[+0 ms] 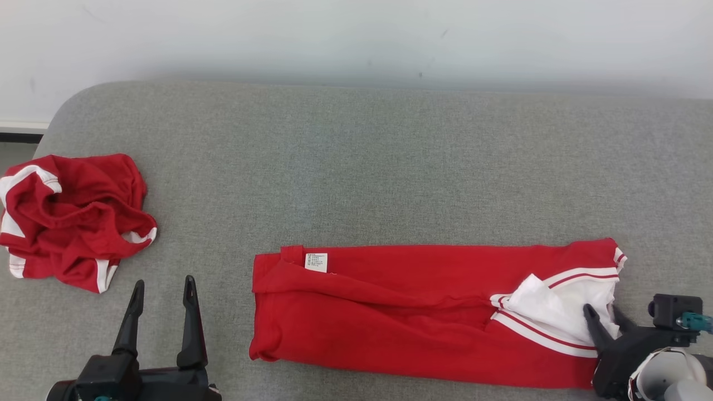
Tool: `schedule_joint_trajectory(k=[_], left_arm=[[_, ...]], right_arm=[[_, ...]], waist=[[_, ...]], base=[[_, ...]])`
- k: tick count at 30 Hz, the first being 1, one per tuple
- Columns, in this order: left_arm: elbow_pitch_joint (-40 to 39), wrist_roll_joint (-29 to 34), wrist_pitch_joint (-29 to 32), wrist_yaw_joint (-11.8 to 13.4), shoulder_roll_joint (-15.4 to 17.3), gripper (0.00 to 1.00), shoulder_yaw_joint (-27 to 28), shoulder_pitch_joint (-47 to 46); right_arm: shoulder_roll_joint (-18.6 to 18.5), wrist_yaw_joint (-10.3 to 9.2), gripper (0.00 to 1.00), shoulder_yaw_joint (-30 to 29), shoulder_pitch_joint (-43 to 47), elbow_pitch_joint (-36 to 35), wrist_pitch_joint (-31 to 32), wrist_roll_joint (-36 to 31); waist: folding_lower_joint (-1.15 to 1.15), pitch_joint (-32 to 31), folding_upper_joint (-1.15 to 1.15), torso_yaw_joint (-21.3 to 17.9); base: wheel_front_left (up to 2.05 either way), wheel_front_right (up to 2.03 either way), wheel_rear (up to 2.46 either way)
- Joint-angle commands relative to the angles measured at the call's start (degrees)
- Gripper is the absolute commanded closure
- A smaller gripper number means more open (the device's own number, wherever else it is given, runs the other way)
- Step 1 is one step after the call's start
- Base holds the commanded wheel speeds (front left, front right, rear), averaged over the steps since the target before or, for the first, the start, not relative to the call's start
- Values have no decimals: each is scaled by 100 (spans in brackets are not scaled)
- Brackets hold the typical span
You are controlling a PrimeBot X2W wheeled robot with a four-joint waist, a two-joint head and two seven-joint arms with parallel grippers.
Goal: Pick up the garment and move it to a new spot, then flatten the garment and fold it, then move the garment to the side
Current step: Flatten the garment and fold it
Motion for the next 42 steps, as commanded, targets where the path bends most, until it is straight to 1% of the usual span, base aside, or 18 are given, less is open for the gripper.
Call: schedule_joint_trajectory(k=[1, 3, 6, 12, 18, 20, 23, 25, 27, 28, 32, 37, 42], left_arm=[[19, 55, -19, -15, -24, 0, 37, 67], [42, 97, -19, -46, -59, 0, 75, 70], [61, 173, -19, -79, -112, 0, 104, 98], [81, 261, -19, -134, -166, 0, 199, 146], [66, 371, -19, -242, -160, 0, 284, 167], [59, 403, -19, -260, -164, 0, 320, 195], [42, 431, -18, -278, -179, 0, 387, 254], [46, 435, -18, -281, -196, 0, 413, 283], [32, 445, -18, -285, -207, 0, 437, 325], [35, 452, -18, -292, -218, 0, 462, 344], [49, 479, -18, -323, -244, 0, 483, 314], [68, 497, -19, -339, -273, 0, 490, 275], [100, 499, -18, -380, -296, 0, 502, 266]], right_arm=[[85, -14, 100, 116, 87, 172, 145, 70], [84, -14, 100, 156, 22, 272, 143, 126], [-25, -21, 100, 140, -117, 432, 61, 205], [-428, -21, 100, -84, -358, 684, -199, 266], [-1074, -16, 100, -439, -416, 921, -385, 254], [-1233, -15, 100, -520, -431, 919, -417, 232], [-1263, -15, 100, -636, -397, 739, -374, 168], [-1203, -15, 100, -661, -359, 550, -331, 162], [-1068, -15, 100, -621, -328, 263, -286, 164], [-942, -15, 100, -566, -287, -83, -220, 167], [-619, -15, 100, -409, -144, -875, 10, 249], [-239, -15, 100, -215, 145, -1974, 296, 300], [135, -15, 100, 38, 437, -2878, 589, 258]], waist=[[0, -9, 0, -11], [0, -26, 0, -25], [0, -48, 0, -52], [0, -148, 0, -155], [0, -228, 0, -252], [0, -248, 0, -294], [0, -289, 0, -372], [0, -304, 0, -424], [0, -310, 0, -478], [0, -311, 0, -522], [0, -322, 0, -565], [0, -343, 0, -543], [0, -334, 0, -473]], base=[[0, 0, 0], [0, 0, 0], [0, 0, 0], [0, 0, 0], [0, 0, 0], [0, 0, 0], [0, 0, 0], [0, 0, 0], [0, 0, 0], [0, 0, 0], [0, 0, 0], [0, 0, 0], [0, 0, 0]])
